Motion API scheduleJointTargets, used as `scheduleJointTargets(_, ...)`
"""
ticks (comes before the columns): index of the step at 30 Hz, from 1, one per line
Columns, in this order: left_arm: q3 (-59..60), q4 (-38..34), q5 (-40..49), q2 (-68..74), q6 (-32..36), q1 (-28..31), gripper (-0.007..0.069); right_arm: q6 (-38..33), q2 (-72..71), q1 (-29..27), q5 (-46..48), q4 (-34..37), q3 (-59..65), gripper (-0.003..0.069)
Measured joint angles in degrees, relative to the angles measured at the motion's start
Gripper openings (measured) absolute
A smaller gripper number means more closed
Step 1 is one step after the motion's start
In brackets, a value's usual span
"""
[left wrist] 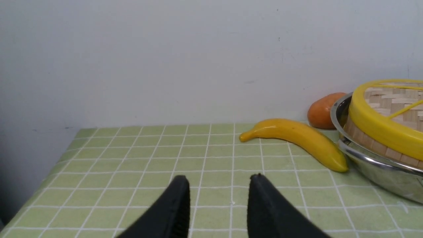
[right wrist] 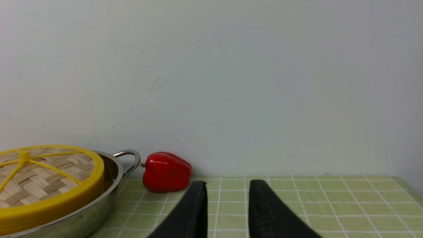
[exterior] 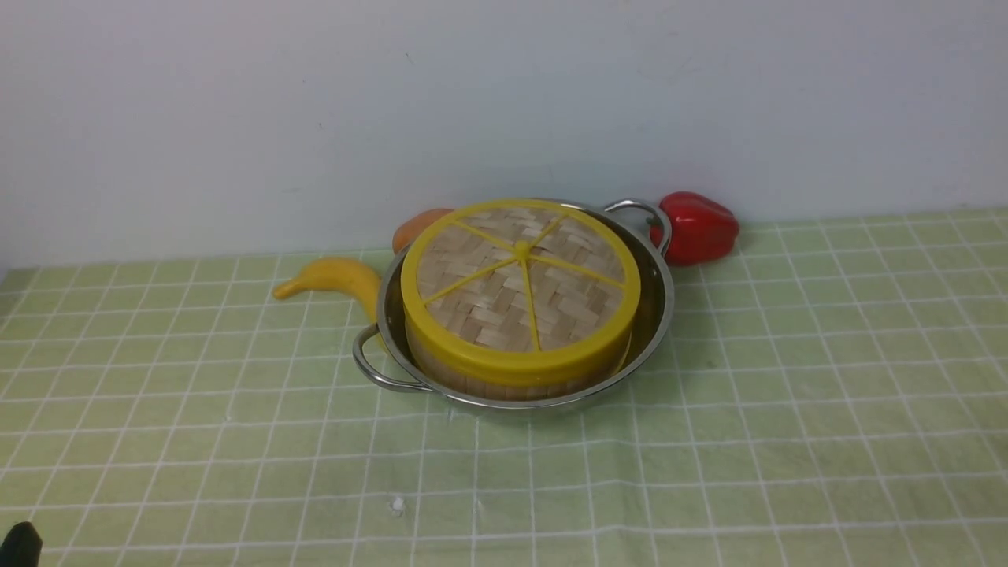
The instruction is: Place the steamer in the pot on the green tablecloth, and put the lid on the steamer.
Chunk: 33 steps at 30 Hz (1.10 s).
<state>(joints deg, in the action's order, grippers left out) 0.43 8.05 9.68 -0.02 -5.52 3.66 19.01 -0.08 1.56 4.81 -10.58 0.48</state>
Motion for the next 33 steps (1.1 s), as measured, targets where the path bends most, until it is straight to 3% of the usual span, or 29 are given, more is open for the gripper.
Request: scheduleJointTargets(33, 0.0, -0.1, 0.0, 0.0, 0.0, 0.0, 0.0243, 0.3, 0.0, 0.0, 0.0, 0.0, 0.0, 0.0240)
